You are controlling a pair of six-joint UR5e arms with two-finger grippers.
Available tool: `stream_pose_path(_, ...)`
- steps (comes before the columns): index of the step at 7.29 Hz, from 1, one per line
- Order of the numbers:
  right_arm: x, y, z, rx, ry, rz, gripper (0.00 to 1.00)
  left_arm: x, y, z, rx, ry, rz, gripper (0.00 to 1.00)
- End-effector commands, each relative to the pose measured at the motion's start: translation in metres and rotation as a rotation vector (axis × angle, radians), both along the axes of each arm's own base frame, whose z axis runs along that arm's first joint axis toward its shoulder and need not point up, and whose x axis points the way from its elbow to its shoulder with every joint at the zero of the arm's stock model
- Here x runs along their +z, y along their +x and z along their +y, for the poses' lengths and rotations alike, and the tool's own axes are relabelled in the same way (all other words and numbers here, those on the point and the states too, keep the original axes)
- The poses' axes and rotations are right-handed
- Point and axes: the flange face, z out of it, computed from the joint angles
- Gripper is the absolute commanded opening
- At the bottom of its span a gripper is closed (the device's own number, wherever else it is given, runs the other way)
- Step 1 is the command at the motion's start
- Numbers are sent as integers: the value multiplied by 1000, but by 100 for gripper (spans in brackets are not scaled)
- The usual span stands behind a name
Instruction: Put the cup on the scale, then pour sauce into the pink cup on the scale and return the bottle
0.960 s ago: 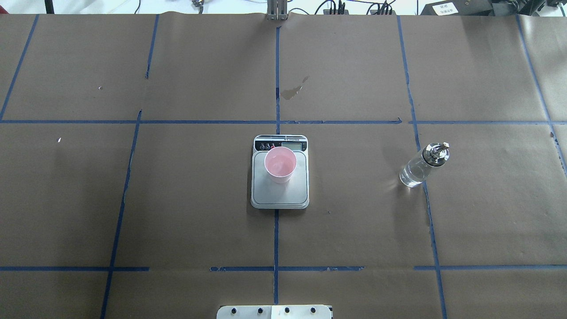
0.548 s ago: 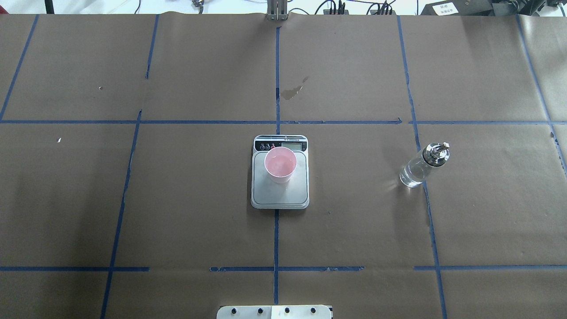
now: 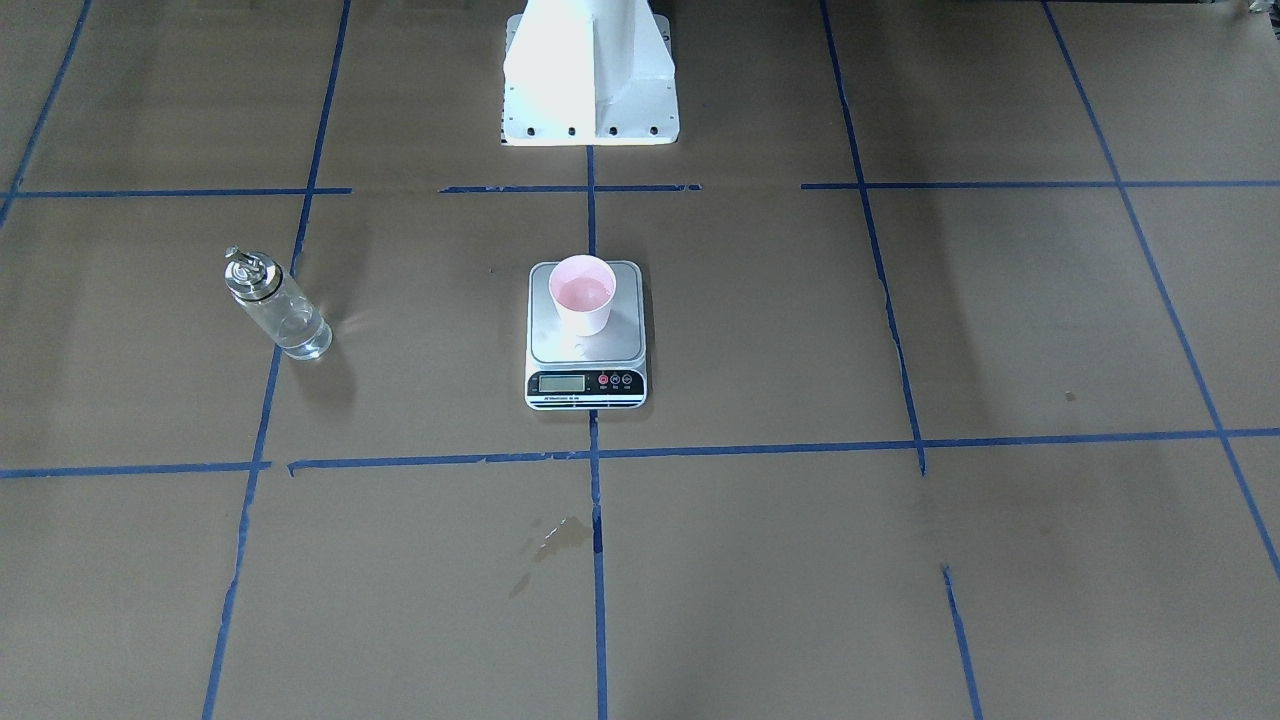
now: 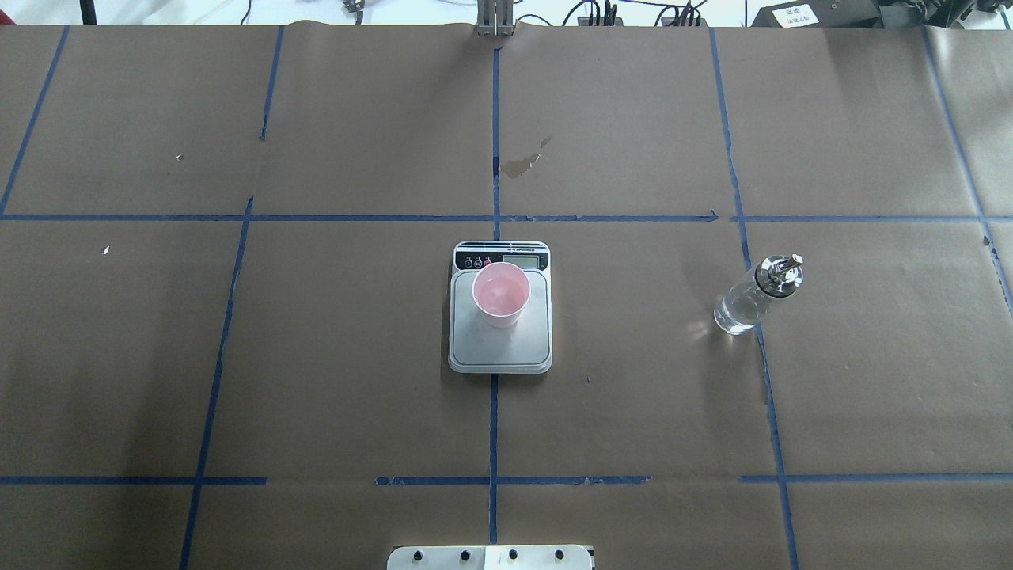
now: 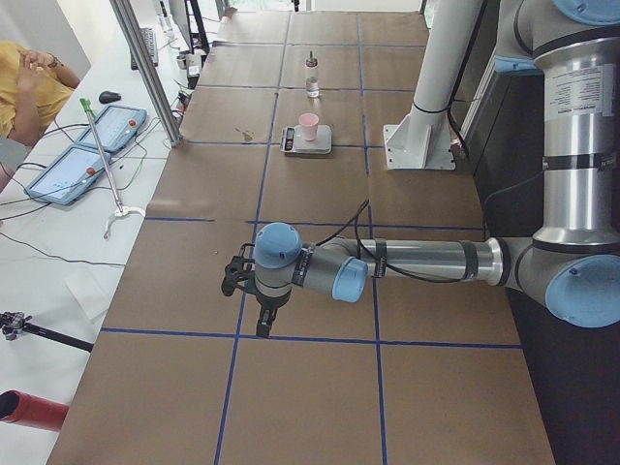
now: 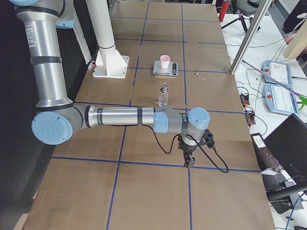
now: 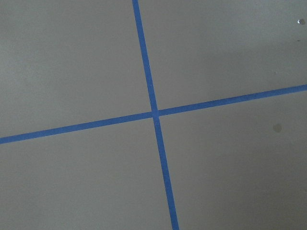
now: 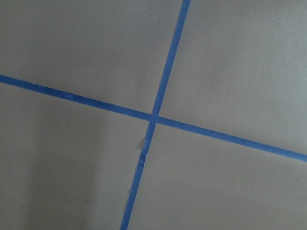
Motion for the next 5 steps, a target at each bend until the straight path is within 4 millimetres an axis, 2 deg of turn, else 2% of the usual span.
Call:
stream_pose_path(1,3,0,2,25,-26,7,100,-15,3,-6,6,21,25,100)
stream_pose_path(3,7,-1,5,29,-39,-1,100,-16,2,0,-33,-42,59,100)
stream_pose_path(4,5,0,7,29,-32,-4,100,3,3,1,-28,-147,41,100)
stream_pose_path(5,3,0,7,27,-26,-5,100,-24,-2,6,-8,-95,37,100)
